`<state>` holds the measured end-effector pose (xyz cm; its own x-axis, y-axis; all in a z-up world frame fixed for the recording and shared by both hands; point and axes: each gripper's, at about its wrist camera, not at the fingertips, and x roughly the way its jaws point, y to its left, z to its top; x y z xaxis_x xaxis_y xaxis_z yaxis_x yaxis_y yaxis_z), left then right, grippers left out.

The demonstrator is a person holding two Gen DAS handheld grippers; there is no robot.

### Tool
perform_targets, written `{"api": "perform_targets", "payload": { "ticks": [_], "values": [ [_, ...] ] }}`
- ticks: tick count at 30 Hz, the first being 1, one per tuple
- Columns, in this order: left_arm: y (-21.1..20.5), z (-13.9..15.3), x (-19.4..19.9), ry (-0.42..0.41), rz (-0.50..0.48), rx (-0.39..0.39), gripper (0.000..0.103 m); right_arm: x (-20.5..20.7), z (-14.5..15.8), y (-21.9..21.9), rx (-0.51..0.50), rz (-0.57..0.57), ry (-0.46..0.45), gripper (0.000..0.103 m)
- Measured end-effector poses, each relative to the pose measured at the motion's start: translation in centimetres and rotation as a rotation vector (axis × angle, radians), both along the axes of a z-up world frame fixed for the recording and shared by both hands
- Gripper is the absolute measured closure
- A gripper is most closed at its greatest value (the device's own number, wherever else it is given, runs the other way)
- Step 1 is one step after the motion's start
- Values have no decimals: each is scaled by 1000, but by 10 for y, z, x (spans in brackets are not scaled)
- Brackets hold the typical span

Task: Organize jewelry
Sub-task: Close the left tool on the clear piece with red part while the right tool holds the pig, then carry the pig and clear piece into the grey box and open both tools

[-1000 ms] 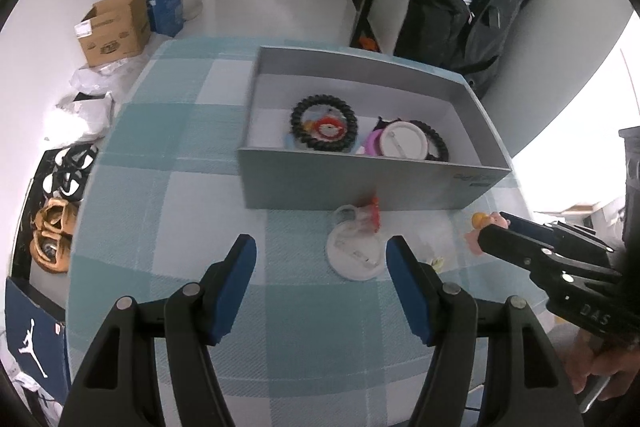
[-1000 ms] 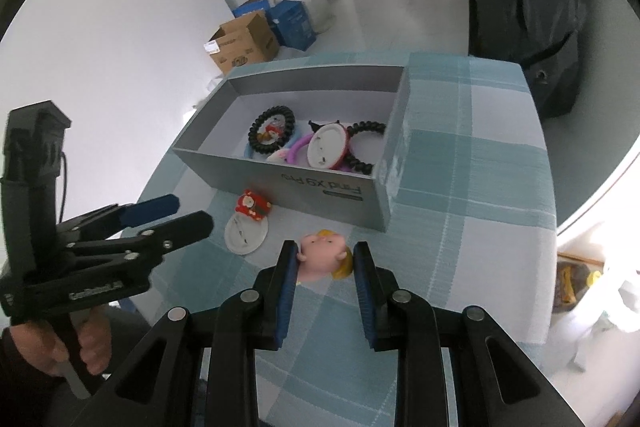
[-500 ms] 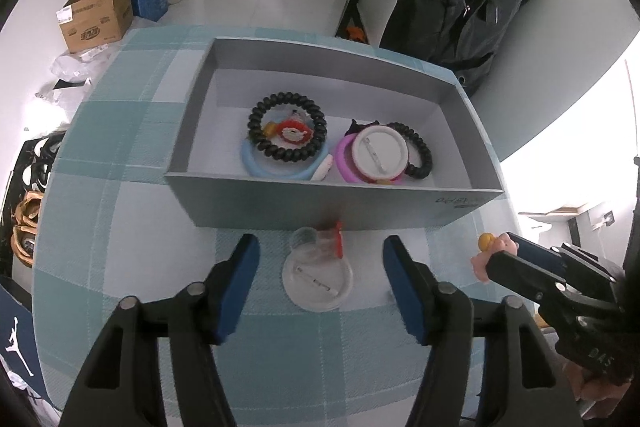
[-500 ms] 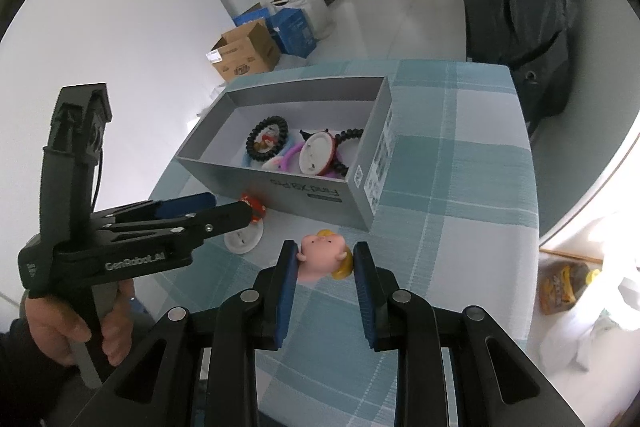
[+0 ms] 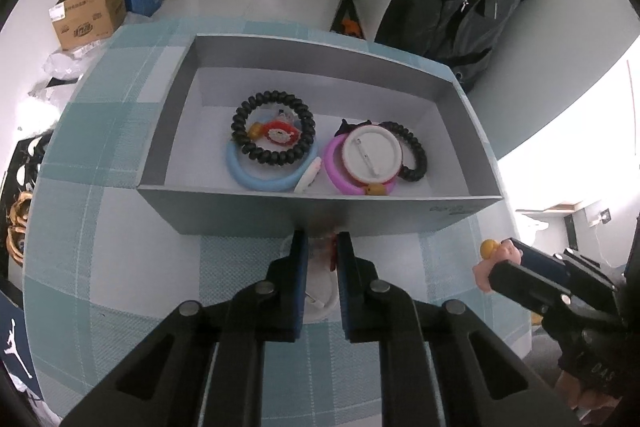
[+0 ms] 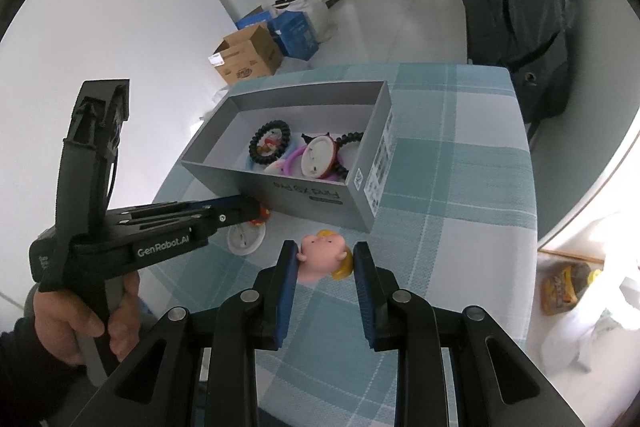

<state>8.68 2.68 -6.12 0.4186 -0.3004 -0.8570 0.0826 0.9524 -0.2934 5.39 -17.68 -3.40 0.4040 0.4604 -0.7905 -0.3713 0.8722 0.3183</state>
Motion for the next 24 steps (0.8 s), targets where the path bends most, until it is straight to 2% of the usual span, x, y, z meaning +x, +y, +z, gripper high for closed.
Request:
{"api": "perform_targets", "payload": {
  "ticks": [15, 24],
  "values": [
    [-1, 15, -9, -57, -22, 4, 93, 1, 6, 4, 20, 4, -26, 76],
    [9, 24, -15, -83, -14, -32, 93, 2, 17, 6, 43, -22, -68, 76]
  ]
}}
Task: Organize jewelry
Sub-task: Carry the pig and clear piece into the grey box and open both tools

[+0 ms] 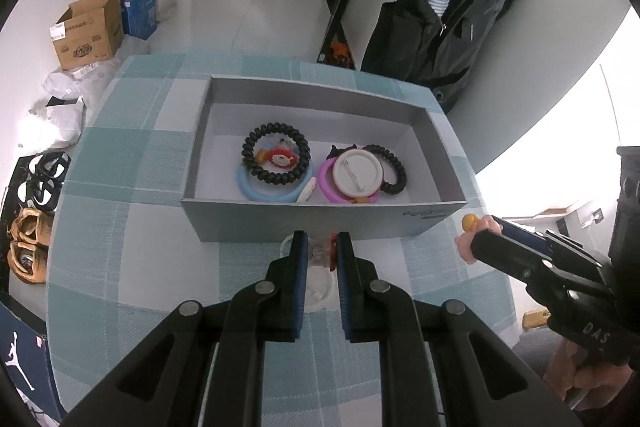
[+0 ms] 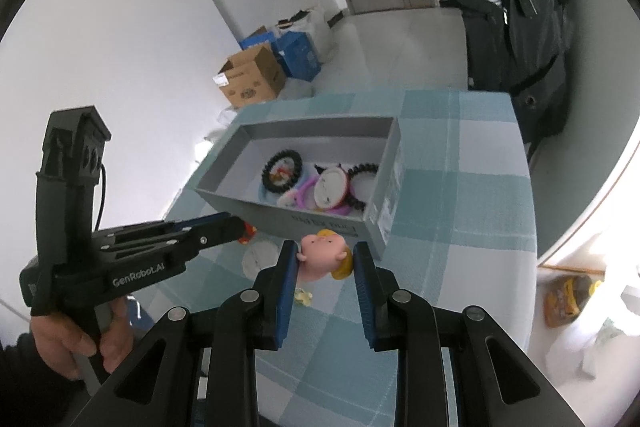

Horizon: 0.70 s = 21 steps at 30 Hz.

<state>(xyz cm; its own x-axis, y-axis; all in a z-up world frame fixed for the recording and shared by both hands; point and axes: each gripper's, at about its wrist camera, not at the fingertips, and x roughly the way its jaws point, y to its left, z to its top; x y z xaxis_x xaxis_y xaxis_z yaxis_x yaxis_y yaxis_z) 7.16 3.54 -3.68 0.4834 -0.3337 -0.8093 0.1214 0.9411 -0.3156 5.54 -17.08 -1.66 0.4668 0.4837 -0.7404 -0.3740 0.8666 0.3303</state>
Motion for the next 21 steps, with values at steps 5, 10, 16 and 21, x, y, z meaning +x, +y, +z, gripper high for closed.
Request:
{"api": "perform_targets", "payload": {
  "ticks": [5, 10, 16, 21],
  "values": [
    [4, 9, -3, -17, -2, -47, 93, -1, 11, 7, 28, 9, -33, 76],
    [4, 16, -6, -39, -16, -73, 93, 0, 19, 17, 41, 25, -67, 76],
    [10, 25, -6, -66, -10, -110, 93, 7, 23, 22, 58, 17, -70, 76],
    [14, 32, 3, -86, 17, -105, 93, 14, 27, 23, 85, -5, -74, 76]
  ]
}}
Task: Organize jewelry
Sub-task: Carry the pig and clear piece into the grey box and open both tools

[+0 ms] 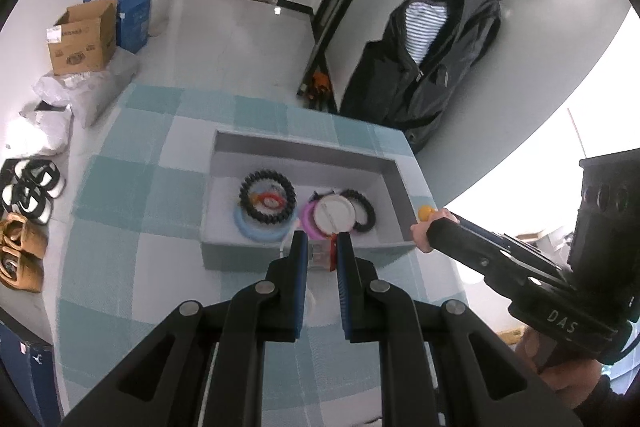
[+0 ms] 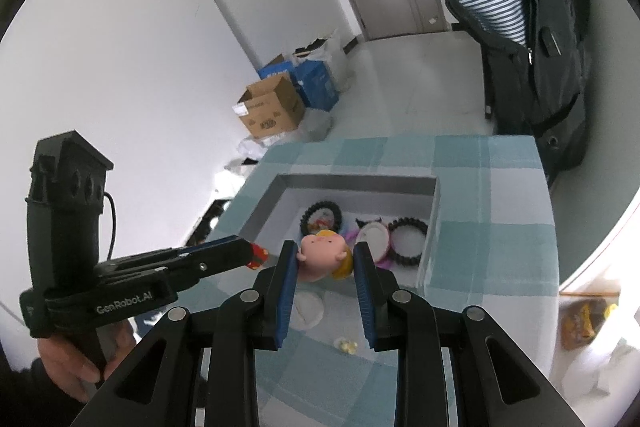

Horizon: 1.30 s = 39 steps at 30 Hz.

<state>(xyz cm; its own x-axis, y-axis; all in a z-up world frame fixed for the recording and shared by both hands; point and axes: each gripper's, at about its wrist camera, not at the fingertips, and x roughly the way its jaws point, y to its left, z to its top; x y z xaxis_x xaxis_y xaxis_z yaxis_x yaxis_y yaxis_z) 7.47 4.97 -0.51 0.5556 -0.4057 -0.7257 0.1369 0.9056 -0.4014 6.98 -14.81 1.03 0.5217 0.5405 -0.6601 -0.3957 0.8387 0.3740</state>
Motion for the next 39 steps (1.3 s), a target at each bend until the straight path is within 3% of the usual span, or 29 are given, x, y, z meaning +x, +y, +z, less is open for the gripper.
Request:
{"api": "perform_targets", "payload": {
  "ticks": [12, 39],
  "values": [
    [-1, 2, 30, -6, 16, 17, 93, 29, -2, 15, 26, -5, 21, 76],
    [-6, -26, 70, 96, 18, -44, 93, 77, -28, 9, 57, -60, 133, 76]
  ]
}}
